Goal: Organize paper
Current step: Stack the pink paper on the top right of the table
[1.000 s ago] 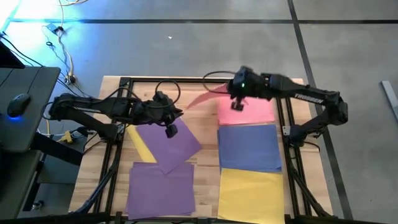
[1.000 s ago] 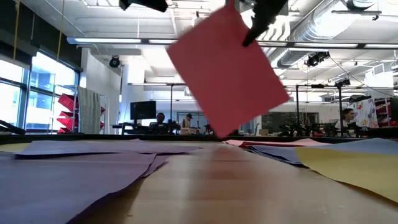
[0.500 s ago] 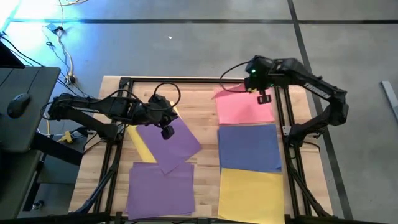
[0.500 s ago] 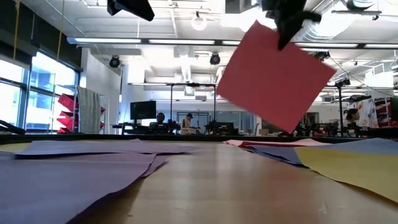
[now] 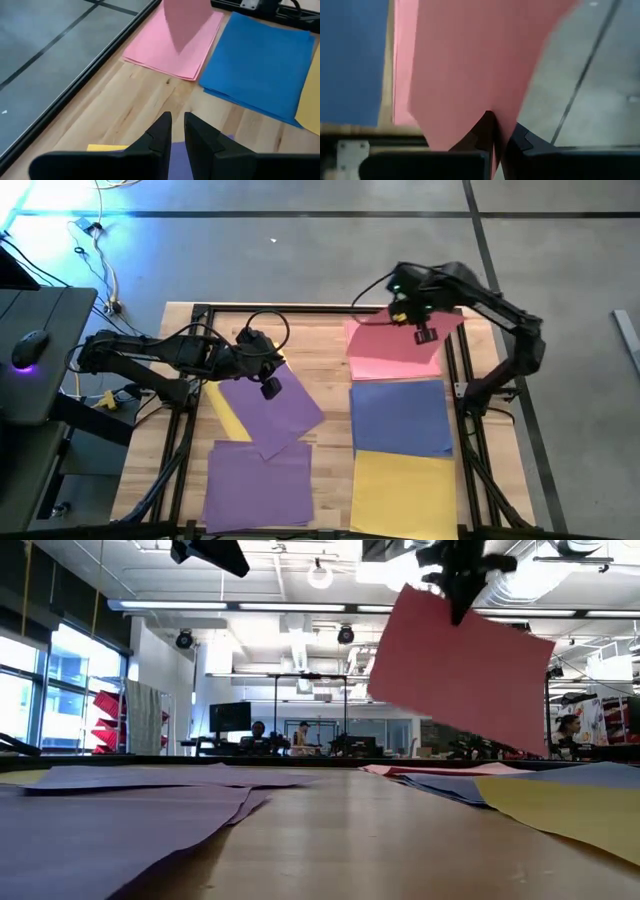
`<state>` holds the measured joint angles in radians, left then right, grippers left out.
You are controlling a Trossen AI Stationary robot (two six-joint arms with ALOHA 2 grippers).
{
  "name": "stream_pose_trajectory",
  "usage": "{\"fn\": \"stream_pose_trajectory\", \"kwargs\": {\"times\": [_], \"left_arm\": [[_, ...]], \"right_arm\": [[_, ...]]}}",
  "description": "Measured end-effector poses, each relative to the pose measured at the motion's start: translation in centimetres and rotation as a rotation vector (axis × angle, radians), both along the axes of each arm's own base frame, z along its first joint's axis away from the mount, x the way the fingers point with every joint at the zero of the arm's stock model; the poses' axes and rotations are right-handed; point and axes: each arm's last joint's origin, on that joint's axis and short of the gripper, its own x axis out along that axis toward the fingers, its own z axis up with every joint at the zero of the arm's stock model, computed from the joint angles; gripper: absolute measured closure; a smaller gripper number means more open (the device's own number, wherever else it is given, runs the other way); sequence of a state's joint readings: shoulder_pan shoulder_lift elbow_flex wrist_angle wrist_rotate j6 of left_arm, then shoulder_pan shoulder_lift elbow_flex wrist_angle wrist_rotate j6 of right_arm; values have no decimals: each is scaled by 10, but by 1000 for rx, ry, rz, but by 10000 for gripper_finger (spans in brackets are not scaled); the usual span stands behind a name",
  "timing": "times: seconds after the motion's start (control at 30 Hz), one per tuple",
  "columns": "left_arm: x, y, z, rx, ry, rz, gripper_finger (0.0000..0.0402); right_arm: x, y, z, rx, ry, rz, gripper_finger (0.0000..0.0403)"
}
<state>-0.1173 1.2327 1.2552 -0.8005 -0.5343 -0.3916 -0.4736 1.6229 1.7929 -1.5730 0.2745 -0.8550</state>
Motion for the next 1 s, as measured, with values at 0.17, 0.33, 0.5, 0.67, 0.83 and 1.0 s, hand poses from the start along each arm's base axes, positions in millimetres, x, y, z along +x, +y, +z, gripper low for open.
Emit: {"fn": "stream_pose_trajectory", "kwargs": {"times": [0.17,0.33,0.5,0.67,0.83,1.0], "left_arm": [[0,-2,0,-53,-9,-18,371],[0,-2,-1,-78,-14,-15,371],[0,-2,-1,-77,-12,-15,371],[0,-2,-1,-77,-11,-15,371],[0,-2,-1,-72,-12,-10,371],[0,-2,-2,-70,-5,-10,371]], "right_arm": [[29,-14,-37,96,119,85,403],[47,-28,-68,195,188,99,403],[54,-43,-87,214,207,70,403],[51,-55,-91,220,208,69,403],[46,-66,-91,286,147,59,403],[43,-83,-100,308,115,20,403]]}}
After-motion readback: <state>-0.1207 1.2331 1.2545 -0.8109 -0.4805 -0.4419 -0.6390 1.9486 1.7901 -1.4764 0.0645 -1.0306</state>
